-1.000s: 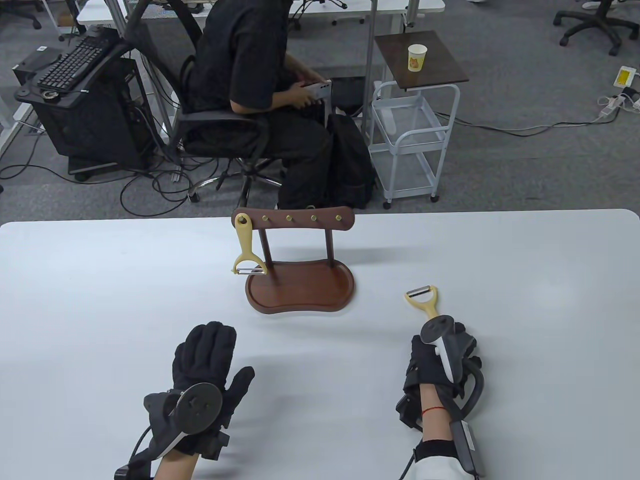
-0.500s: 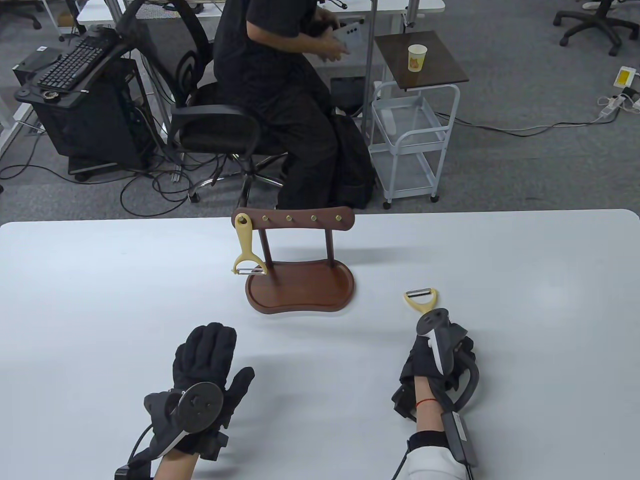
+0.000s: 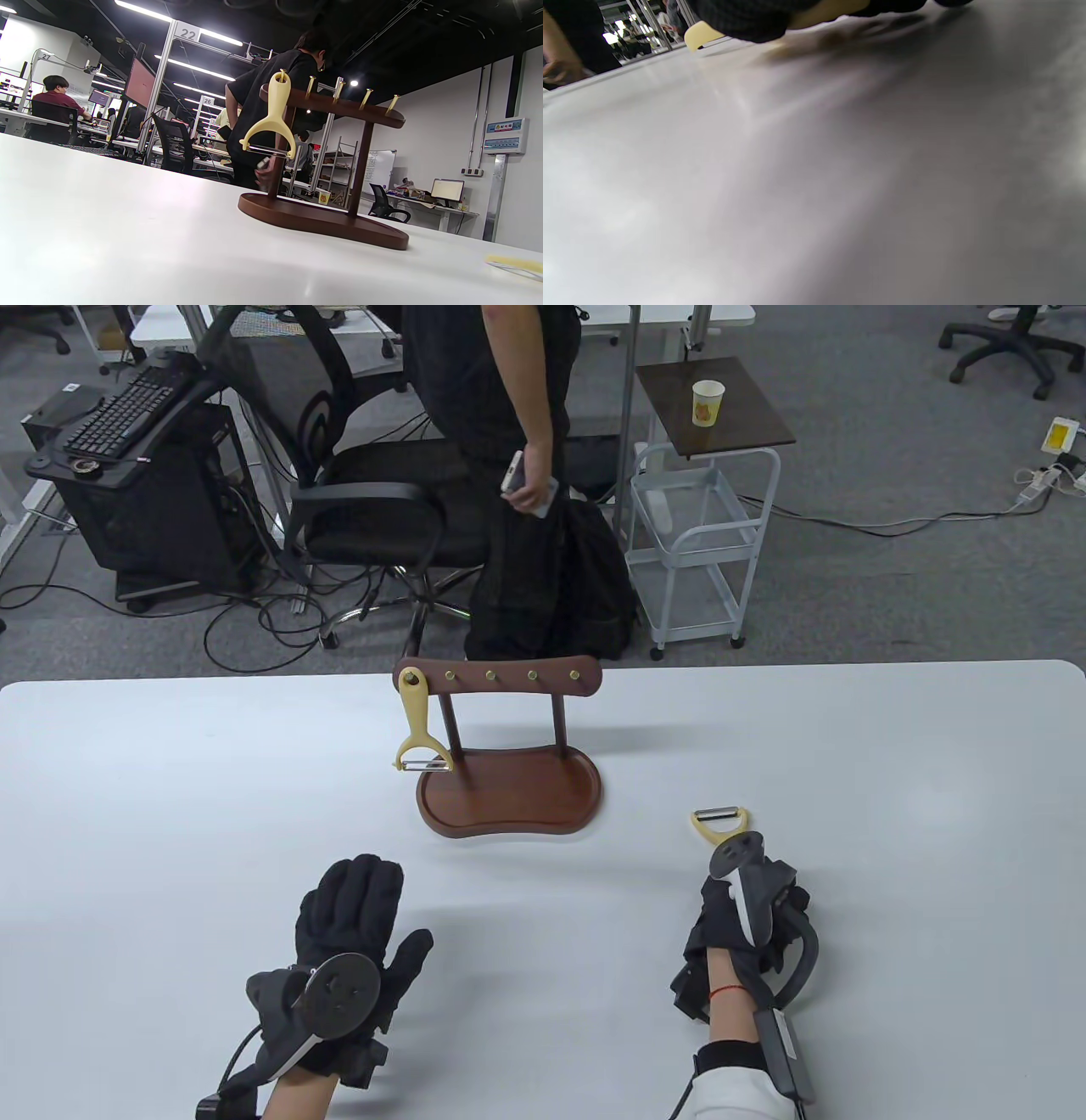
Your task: Hook vegetable scraper onto key rack
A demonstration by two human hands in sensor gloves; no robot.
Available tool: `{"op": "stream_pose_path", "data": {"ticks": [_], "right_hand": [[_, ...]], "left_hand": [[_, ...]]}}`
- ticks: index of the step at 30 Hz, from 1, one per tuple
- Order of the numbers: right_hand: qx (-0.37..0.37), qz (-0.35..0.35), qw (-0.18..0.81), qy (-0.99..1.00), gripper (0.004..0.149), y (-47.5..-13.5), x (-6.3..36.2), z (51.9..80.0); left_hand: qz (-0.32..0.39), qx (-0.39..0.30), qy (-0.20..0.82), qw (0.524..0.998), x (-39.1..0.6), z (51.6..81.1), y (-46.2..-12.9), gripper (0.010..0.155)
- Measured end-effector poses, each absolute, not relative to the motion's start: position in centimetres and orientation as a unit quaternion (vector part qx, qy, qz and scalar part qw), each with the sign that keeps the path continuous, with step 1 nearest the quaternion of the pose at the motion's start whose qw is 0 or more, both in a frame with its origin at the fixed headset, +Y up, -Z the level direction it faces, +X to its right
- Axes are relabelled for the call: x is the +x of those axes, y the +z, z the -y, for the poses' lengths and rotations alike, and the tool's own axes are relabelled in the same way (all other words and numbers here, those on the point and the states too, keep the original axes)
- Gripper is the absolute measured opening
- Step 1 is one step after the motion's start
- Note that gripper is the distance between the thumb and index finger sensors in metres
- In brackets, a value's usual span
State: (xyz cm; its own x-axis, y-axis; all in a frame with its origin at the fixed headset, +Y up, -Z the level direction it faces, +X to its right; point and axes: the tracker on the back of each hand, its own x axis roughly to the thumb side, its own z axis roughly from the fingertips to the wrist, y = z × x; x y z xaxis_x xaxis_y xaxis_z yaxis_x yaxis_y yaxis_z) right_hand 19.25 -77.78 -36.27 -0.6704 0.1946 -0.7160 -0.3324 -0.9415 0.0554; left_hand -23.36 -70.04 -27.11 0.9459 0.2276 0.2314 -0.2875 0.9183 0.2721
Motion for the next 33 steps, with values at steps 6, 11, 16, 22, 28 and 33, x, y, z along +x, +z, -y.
{"op": "stream_pose_path", "data": {"ticks": [6,11,16,22,28,33], "right_hand": [[-0.350,-0.052,0.147,0.924,0.064,-35.1,19.3,76.1],[-0.309,-0.003,0.154,0.938,0.064,-33.9,18.9,73.5],[-0.255,0.040,0.164,0.952,0.063,-32.3,18.2,71.1],[-0.196,0.082,0.166,0.963,0.063,-30.0,16.6,68.9],[-0.151,0.106,0.175,0.967,0.063,-28.1,14.9,68.0],[-0.113,0.116,0.174,0.971,0.062,-26.8,13.5,68.2]], "left_hand": [[0.102,0.146,0.131,0.975,-23.2,70.2,-27.2,0.078],[0.104,0.138,0.132,0.976,-23.0,70.4,-27.4,0.078],[0.106,0.131,0.137,0.976,-22.8,70.5,-27.5,0.078],[0.117,0.124,0.147,0.974,-21.9,70.3,-28.1,0.079],[0.141,0.115,0.127,0.975,-20.0,70.3,-28.9,0.079],[0.161,0.108,0.119,0.974,-18.2,70.2,-29.4,0.081]]}}
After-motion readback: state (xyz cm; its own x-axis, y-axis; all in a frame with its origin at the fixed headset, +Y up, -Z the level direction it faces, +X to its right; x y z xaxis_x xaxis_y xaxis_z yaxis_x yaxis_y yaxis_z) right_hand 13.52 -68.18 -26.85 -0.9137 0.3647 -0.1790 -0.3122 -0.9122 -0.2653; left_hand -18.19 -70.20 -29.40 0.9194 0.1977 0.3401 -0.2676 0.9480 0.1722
